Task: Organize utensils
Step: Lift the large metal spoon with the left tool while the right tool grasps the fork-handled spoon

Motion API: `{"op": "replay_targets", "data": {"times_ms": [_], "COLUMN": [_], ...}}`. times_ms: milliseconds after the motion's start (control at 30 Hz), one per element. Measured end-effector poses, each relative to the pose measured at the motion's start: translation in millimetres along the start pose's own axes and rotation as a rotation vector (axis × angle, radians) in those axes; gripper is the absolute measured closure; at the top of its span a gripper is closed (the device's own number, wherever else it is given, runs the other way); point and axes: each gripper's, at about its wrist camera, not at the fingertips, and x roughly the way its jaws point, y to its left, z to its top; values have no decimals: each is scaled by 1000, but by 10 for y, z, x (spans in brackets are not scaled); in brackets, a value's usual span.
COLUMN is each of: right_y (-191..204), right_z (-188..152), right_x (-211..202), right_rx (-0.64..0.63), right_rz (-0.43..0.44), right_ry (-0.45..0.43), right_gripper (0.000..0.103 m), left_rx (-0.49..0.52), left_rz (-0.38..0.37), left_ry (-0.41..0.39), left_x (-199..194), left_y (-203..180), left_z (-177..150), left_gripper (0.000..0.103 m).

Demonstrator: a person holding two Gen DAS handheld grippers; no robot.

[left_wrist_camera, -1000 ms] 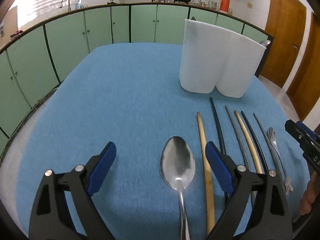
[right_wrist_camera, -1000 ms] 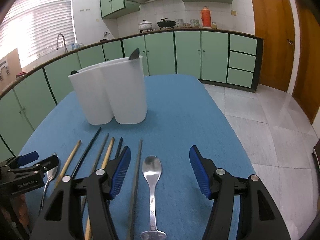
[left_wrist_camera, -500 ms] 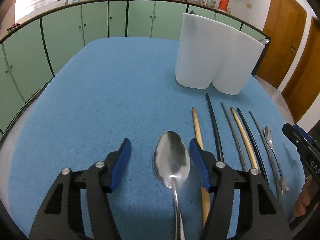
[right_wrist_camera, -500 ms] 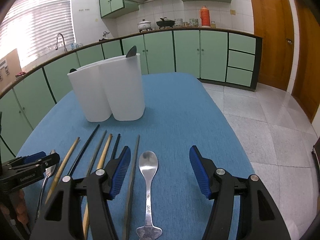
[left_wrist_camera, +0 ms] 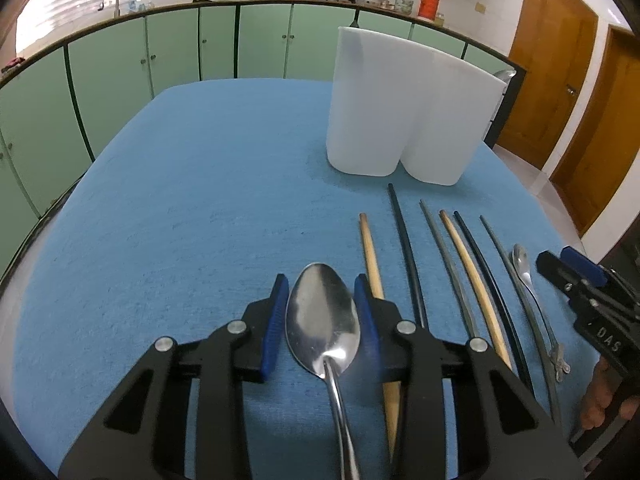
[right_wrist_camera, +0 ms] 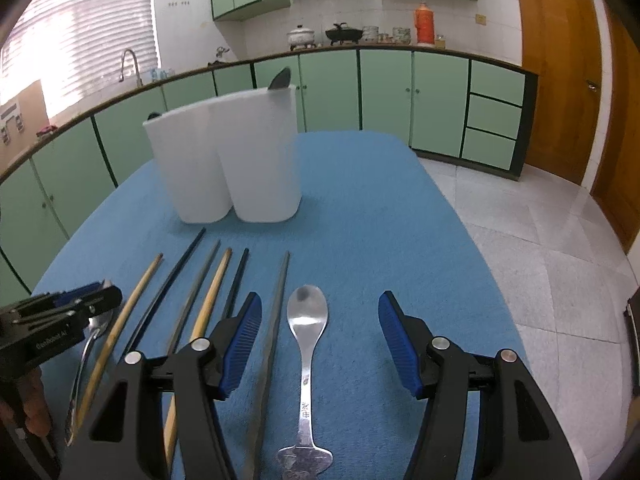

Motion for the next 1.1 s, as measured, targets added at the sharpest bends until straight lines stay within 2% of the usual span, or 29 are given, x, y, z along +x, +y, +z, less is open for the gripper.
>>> {"op": "replay_targets", "data": {"times_ms": [167, 300, 433, 567, 900, 1100], "right_y": [-29, -22, -2, 24, -18, 105], "right_z": [8, 36, 90, 98, 62, 60], "right_x": [113, 212, 262, 280, 278, 294], "right_rx": [6, 10, 6, 0, 1, -52], "right_rz": [3, 22, 32, 47, 18, 1], "right_ry": [56, 96, 105, 110, 118, 117], "right_gripper": [53, 56, 58, 64, 67, 67], "left_rx": [0, 4, 5, 4, 6, 5], "left_rz": [-9, -11, -13, -12, -14, -14], "left_ry": [-9, -11, -15, -21, -26, -28], "left_x": [-10, -2, -1, -16, -25, -24], "left_y": [13, 29, 36, 43, 23, 29], "left_z": [-1, 14, 24, 17, 16, 21], "left_gripper": [70, 70, 70, 70, 70, 70]}}
